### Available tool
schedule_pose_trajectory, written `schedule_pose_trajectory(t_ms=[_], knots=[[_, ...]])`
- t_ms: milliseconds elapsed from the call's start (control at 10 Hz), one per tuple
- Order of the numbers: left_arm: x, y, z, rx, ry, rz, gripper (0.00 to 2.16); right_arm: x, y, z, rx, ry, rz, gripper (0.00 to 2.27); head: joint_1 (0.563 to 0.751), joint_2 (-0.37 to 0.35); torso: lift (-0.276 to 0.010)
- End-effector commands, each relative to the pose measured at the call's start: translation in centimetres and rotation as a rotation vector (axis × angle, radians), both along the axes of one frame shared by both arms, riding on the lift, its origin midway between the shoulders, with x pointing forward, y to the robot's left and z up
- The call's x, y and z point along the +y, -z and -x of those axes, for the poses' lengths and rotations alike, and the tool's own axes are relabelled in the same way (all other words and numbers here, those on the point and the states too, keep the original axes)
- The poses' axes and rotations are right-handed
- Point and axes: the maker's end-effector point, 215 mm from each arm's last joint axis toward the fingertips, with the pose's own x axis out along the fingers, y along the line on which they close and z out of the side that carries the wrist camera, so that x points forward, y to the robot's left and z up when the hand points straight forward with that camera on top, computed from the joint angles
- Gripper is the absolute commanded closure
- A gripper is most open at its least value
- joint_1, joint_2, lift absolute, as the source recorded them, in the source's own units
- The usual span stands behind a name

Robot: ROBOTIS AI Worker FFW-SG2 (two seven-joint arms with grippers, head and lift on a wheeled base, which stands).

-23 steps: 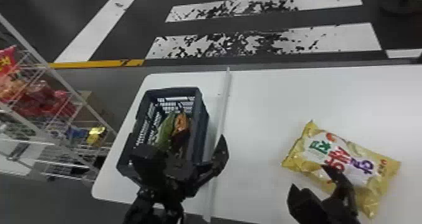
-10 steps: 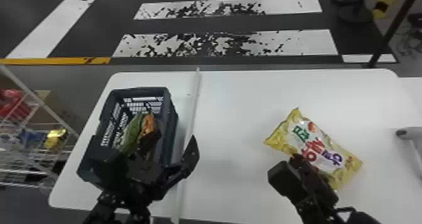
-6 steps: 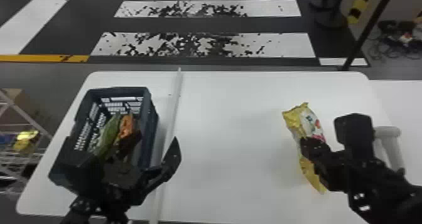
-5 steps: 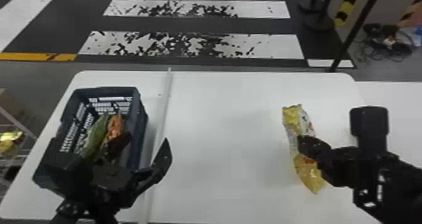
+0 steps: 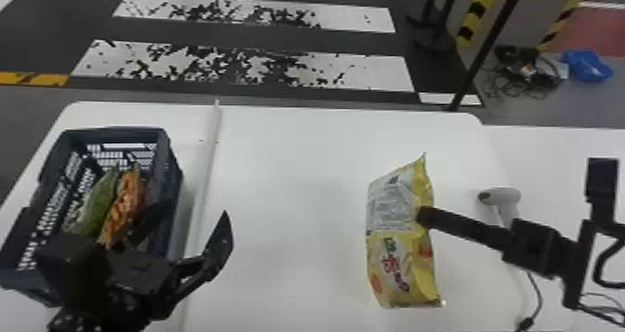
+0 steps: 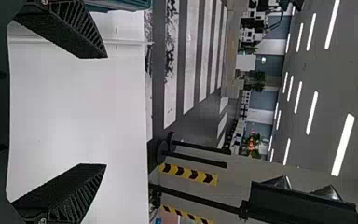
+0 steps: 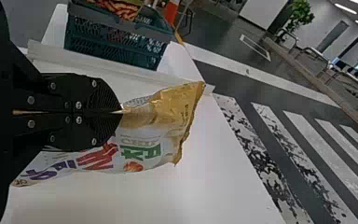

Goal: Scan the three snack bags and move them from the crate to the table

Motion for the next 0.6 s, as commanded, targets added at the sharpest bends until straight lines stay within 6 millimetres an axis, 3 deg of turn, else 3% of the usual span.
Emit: schedule_pose_trajectory(t_ms=[0,200,400,500], knots=[[-0.1,0.1,0.1,0.002,0.003,-0.004,0.03,-2.0,1.0,-2.2,0.012,0.069,-0.063,2.25,0.695,-0.087,-0.062],[-0.1,0.4,0.3,0.008,0.008,-0.01,0.03,-5.8,5.3,-5.9,0.055,0.191,-0.066,2.25,0.695,-0.115,-0.062],[0.0,0.6,0.3,0.01,0.007,-0.012,0.03,-7.5,10.0,-6.5,0.134,0.198,0.051,2.24,0.695,-0.165,-0.062],[0.1,0.5,0.3,0.007,0.006,-0.012,0.03,-8.4,10.9,-6.7,0.147,0.193,0.102,2.23,0.695,-0.18,-0.062]])
